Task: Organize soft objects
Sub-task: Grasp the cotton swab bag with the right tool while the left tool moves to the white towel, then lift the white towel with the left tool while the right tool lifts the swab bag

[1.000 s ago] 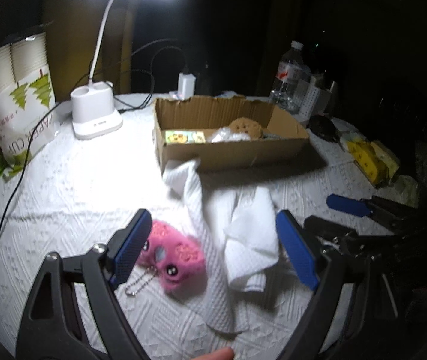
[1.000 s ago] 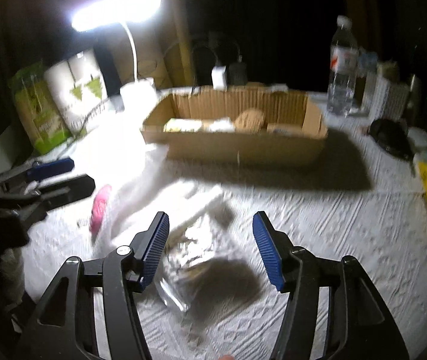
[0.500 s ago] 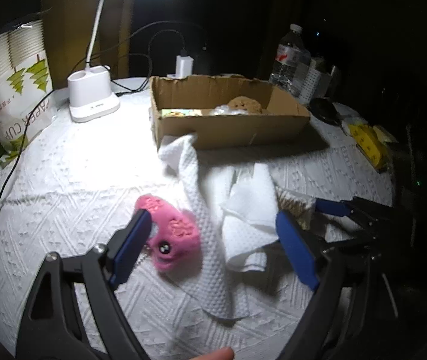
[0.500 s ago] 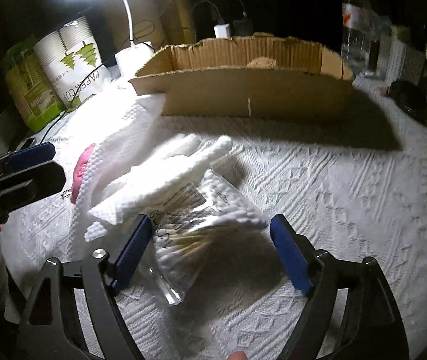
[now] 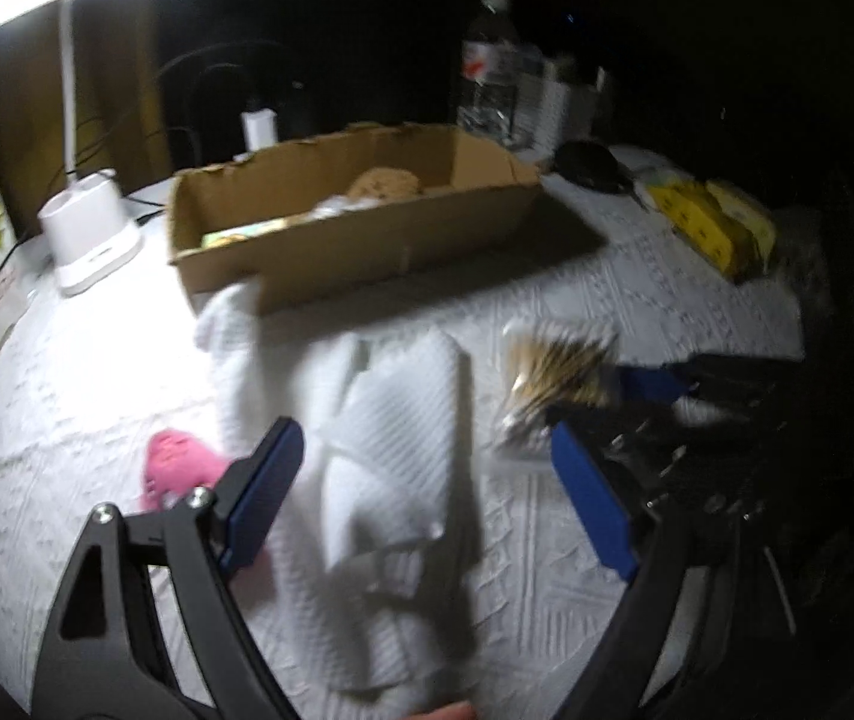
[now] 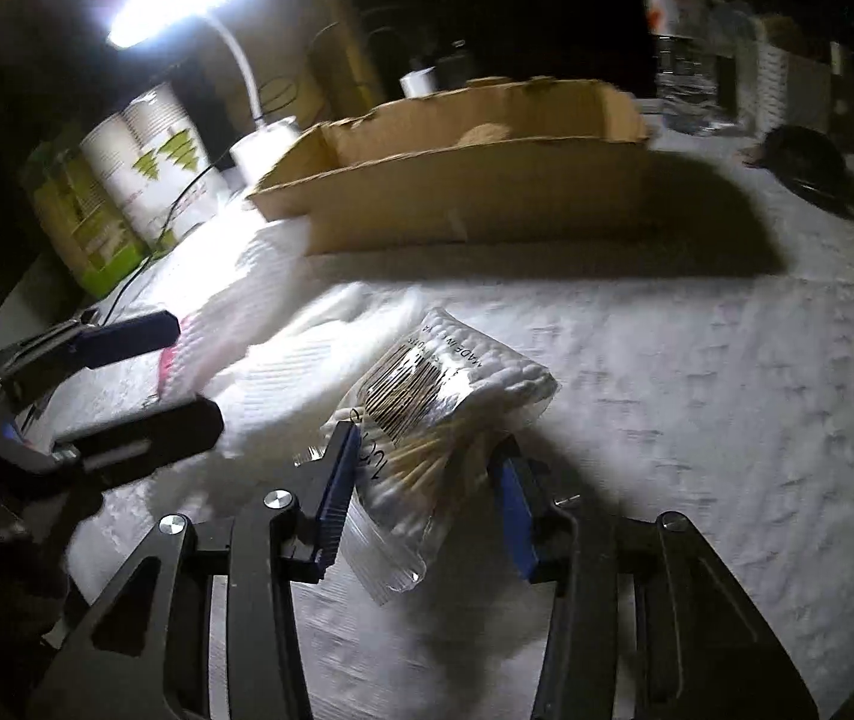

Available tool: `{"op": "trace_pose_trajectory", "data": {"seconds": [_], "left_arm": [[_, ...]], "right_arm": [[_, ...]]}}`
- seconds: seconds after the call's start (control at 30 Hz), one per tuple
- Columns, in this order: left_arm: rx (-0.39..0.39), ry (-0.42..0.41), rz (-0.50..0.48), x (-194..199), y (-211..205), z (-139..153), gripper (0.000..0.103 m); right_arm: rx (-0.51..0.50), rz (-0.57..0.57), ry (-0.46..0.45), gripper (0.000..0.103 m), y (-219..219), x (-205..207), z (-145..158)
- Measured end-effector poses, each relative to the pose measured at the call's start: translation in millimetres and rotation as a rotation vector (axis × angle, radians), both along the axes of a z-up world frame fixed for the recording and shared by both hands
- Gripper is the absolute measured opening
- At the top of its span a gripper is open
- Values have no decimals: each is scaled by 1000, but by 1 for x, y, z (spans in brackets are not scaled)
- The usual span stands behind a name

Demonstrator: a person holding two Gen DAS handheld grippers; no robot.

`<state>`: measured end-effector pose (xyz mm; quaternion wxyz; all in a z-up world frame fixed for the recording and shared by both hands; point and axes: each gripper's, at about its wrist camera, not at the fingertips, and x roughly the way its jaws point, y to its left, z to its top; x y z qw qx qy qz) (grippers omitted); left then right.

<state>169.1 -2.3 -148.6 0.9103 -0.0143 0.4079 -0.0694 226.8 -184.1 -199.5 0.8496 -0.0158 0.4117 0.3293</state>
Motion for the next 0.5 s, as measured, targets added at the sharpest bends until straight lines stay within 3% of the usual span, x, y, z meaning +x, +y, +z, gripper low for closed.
{"op": "trace_pose_trajectory", "data": {"seconds": [0.1, 0.27, 0.47, 0.5], "left_arm": [[35, 18, -34, 11, -12, -8, 85], [81, 63, -68, 27, -21, -24, 54], [123, 98, -76, 35, -21, -41, 51], [135, 96, -75, 35, -22, -42, 43]], "right_arm": [[6, -38, -7, 45, -18, 4, 1], [18, -96, -8, 46, -47, 13, 0], [30, -107, 3, 46, -55, 17, -4], [31, -103, 2, 46, -54, 17, -4]]}}
